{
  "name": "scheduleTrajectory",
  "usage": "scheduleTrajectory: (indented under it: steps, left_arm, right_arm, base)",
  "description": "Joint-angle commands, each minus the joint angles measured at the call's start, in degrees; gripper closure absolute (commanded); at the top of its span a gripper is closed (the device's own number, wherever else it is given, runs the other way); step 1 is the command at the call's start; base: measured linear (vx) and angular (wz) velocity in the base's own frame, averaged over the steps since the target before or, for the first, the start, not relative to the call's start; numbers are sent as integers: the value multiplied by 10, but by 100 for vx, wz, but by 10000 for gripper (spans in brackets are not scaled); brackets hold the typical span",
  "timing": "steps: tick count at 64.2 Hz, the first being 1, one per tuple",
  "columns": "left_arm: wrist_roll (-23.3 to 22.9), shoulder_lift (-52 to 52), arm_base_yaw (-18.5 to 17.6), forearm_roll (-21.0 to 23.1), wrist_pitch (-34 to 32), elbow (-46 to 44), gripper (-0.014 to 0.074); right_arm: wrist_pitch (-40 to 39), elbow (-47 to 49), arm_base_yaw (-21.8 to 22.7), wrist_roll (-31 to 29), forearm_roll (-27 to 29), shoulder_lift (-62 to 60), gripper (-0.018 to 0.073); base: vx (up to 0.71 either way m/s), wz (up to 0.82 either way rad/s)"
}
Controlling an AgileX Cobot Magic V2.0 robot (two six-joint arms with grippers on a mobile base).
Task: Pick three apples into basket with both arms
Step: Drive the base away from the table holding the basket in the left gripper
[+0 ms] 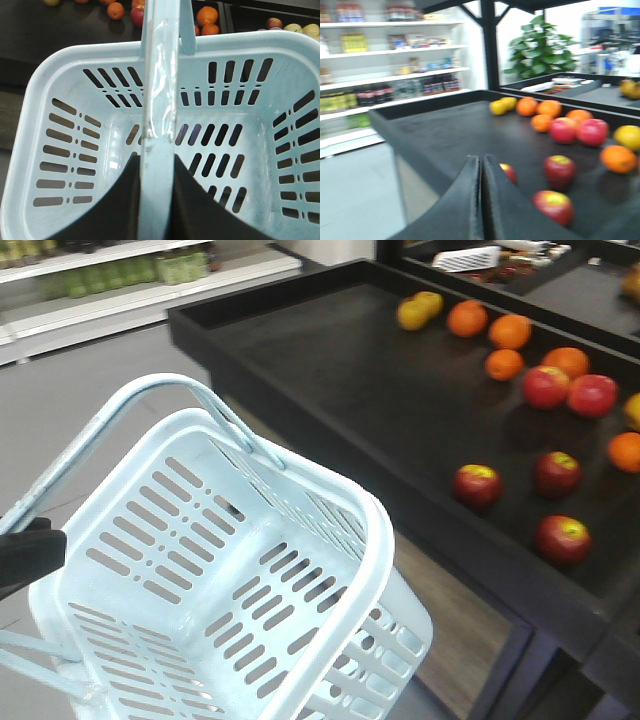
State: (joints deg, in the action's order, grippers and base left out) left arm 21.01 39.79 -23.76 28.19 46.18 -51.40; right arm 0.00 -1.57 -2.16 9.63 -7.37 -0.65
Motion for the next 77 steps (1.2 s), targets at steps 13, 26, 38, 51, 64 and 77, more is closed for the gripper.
scheduleTrajectory:
  steps: [13, 26, 38, 51, 64, 77]
  left_arm:
    - [-5, -3, -1, 25, -53, -18, 603]
    - [-5, -3, -1, 25, -53, -18, 603]
    - [-5, -3, -1, 25, -53, -18, 603]
    - [-5, -3, -1, 25, -53, -18, 603]
    - [-5, -3, -1, 25, -53, -18, 603]
    - [-5, -3, -1, 25, -53, -18, 603]
  right_arm:
    - [-44, -8, 3, -5, -5, -8, 564]
    - [-44, -8, 3, -5, -5, -8, 564]
    - [-44, -8, 3, -5, -5, -8, 564]
    - [-44, -8, 3, -5, -5, -8, 564]
    - [-44, -8, 3, -5, -5, -8, 564]
    - [-44, -8, 3, -5, -5, -8, 564]
  base:
    - [-16, 58]
    - [-14, 53]
    - [-12, 45]
    - [-9, 38]
    - [-5, 35]
    - [0, 35]
